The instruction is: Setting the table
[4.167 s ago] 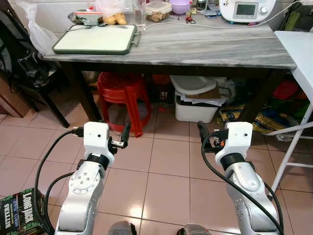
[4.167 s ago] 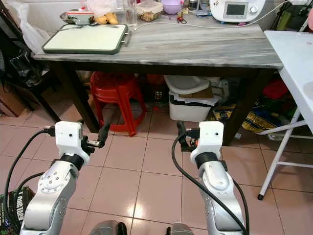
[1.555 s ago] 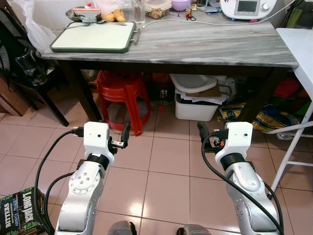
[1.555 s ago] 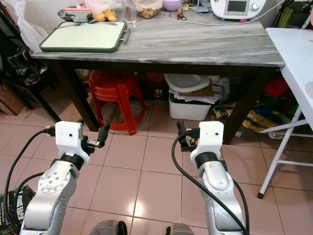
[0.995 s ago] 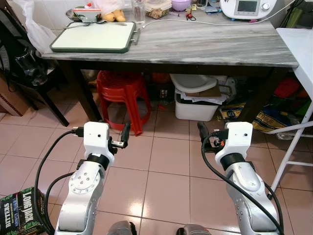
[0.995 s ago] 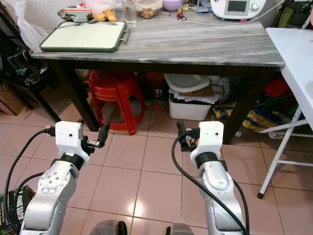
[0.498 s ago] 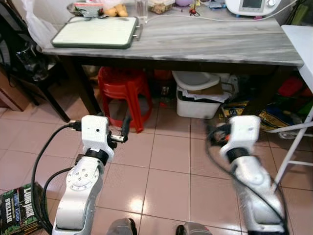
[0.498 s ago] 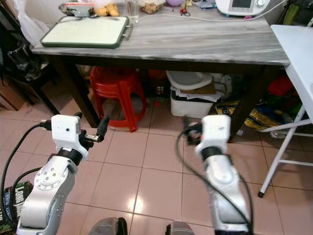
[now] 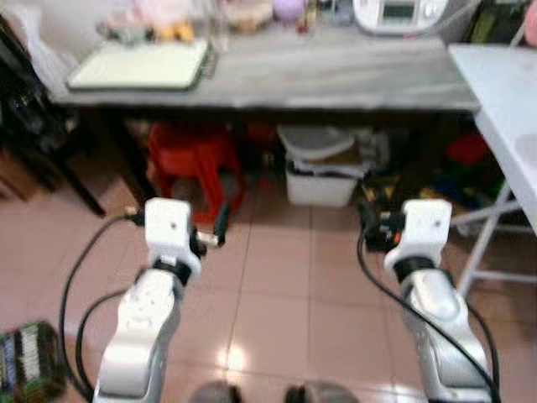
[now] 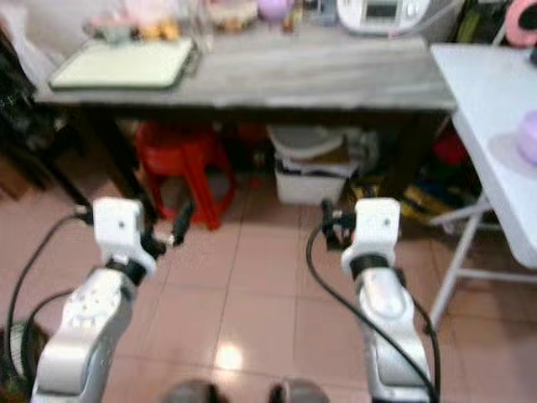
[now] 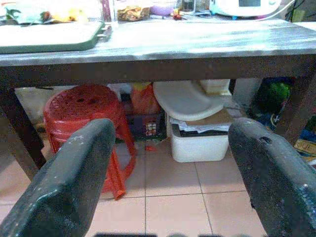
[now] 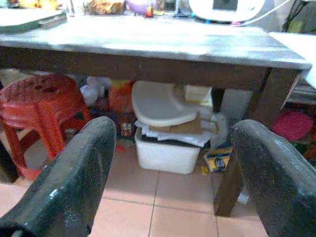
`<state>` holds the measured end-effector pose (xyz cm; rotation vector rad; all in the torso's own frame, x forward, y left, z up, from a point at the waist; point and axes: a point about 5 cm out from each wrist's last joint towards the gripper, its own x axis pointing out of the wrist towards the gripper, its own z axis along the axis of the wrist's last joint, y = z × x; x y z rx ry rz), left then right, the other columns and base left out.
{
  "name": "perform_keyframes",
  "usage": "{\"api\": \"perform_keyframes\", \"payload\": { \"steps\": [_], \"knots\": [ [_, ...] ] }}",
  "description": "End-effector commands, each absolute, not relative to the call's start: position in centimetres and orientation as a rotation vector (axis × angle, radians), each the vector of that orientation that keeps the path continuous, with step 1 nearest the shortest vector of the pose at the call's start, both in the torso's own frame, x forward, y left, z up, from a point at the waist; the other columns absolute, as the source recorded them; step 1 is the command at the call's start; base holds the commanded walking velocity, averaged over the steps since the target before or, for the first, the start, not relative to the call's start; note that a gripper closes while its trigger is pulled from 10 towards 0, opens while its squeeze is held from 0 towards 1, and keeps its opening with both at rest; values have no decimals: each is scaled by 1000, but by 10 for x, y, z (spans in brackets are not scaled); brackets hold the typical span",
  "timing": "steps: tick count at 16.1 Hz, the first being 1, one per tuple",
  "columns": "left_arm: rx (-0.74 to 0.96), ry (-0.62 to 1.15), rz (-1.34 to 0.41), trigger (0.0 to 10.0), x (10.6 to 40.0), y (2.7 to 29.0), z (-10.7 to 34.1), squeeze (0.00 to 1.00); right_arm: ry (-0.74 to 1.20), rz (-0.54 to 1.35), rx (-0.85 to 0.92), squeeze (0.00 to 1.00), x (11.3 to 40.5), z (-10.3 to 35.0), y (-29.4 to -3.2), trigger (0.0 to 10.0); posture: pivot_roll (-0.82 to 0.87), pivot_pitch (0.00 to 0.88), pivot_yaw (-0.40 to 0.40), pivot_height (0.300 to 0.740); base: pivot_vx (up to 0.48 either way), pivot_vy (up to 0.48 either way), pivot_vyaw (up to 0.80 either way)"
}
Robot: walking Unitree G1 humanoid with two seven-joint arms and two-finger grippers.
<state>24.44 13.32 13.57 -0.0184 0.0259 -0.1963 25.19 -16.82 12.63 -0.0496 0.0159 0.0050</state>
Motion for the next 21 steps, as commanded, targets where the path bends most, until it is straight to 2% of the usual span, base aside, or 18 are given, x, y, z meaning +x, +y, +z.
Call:
{"api": "perform_keyframes", "payload": {
  "steps": [1,11,12,13,15,16,17,21],
  "knots": [
    [-19,40,-190,10000,243,137,135,0,-12,30,-31,0,253,133,-164,10000,-7,77,55,740,0,-469,0],
    [-30,37,-225,10000,243,132,138,0,-25,49,-19,0,255,136,-164,10000,-8,81,53,740,50,-445,0],
    [-30,35,-233,10000,243,131,139,0,-31,44,-16,545,255,136,-164,10000,-8,81,53,740,259,-401,0],
    [-30,35,-234,10000,244,131,139,0,-37,42,-16,647,255,137,-164,10000,-8,81,53,740,274,-390,0],
    [-30,35,-238,10000,244,130,139,0,-43,46,-29,592,255,138,-164,10000,-7,80,53,740,296,-375,0],
    [-30,35,-240,10000,244,130,139,0,-46,50,-33,384,256,138,-163,10000,-7,81,54,740,307,-364,0],
    [-31,35,-245,10000,244,129,140,0,-47,54,-31,0,256,138,-162,10000,-6,81,53,740,315,-356,0],
    [-37,31,-260,10000,243,128,141,0,-43,59,-33,0,255,137,-162,10000,-6,84,53,740,376,-294,0]
  ]
}}
